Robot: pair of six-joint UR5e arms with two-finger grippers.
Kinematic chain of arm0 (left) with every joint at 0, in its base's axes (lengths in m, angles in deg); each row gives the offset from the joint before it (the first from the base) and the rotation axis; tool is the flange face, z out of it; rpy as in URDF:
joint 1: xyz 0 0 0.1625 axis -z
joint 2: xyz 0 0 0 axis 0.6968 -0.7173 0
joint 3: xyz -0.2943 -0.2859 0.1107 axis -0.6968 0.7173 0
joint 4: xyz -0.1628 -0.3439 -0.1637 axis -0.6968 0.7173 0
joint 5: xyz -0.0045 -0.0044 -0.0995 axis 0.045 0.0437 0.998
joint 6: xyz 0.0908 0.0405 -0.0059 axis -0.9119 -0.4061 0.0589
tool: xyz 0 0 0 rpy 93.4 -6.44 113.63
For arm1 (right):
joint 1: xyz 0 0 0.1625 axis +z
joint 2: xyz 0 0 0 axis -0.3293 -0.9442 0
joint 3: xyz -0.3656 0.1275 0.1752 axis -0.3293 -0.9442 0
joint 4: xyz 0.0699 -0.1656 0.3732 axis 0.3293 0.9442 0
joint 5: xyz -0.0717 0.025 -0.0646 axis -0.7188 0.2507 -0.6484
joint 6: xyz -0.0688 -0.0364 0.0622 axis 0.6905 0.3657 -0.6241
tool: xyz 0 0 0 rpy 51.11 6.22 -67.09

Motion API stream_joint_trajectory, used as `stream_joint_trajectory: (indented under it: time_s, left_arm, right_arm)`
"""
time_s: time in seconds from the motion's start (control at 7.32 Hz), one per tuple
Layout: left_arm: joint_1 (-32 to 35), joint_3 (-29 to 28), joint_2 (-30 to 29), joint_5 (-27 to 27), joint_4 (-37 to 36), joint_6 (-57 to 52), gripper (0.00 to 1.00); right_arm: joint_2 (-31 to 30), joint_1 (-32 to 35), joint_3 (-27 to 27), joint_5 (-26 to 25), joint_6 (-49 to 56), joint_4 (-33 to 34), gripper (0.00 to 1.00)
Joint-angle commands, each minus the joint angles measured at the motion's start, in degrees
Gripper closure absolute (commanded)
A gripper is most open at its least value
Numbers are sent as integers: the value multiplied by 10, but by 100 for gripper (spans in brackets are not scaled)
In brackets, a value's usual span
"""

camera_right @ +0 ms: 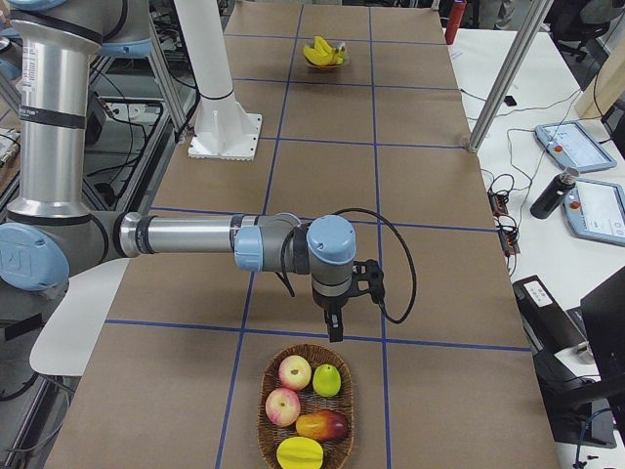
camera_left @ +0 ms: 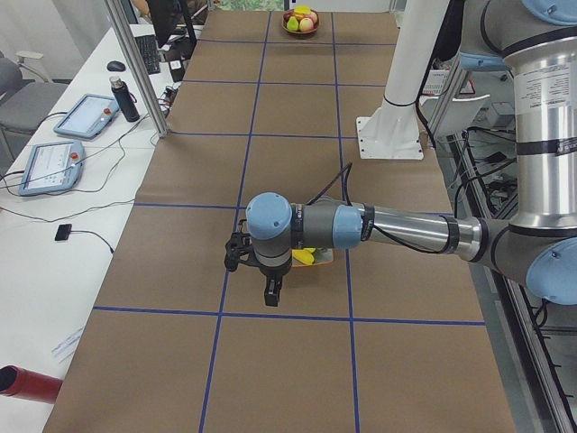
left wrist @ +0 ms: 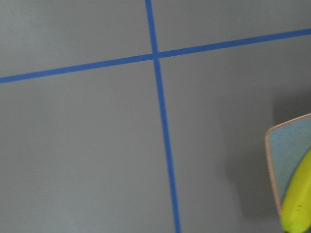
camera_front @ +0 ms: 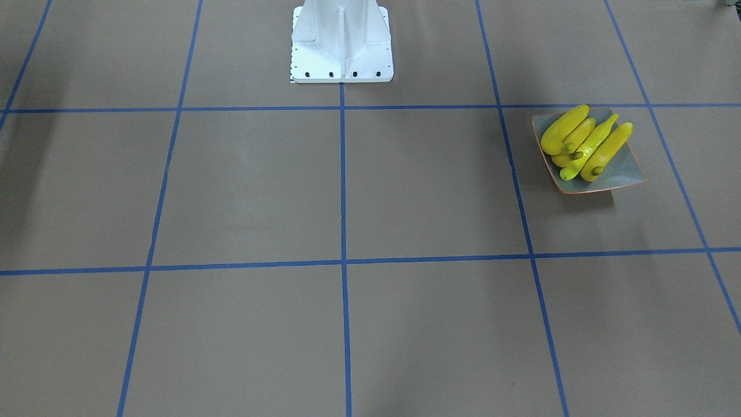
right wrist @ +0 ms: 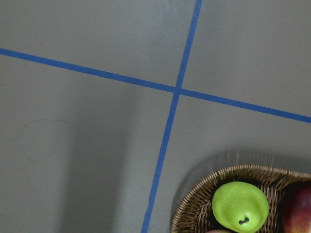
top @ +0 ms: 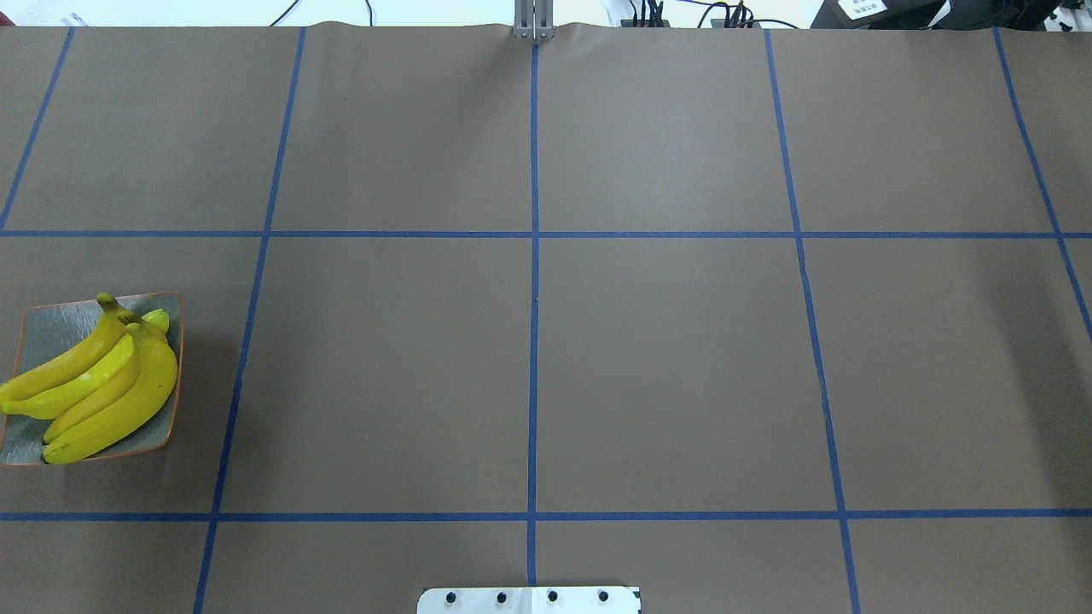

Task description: Transfer all bananas from basket to plate

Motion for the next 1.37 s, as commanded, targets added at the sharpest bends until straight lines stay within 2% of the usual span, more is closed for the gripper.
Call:
stream_joint_trajectory:
  time_s: [0.0,0.96,1.23]
  left_arm:
    - [5,-11,-1,4,-9,14,0]
    - [5,-16,8,2,-5,13,0]
    - [5,-13,28,2,-4,12,0]
  right_arm:
    - [-7,1,-1,-50,1,-5,0]
    - [-12,11,2,-47,-9,-7,0]
    - [-14,15,5,-46,-8,-7,0]
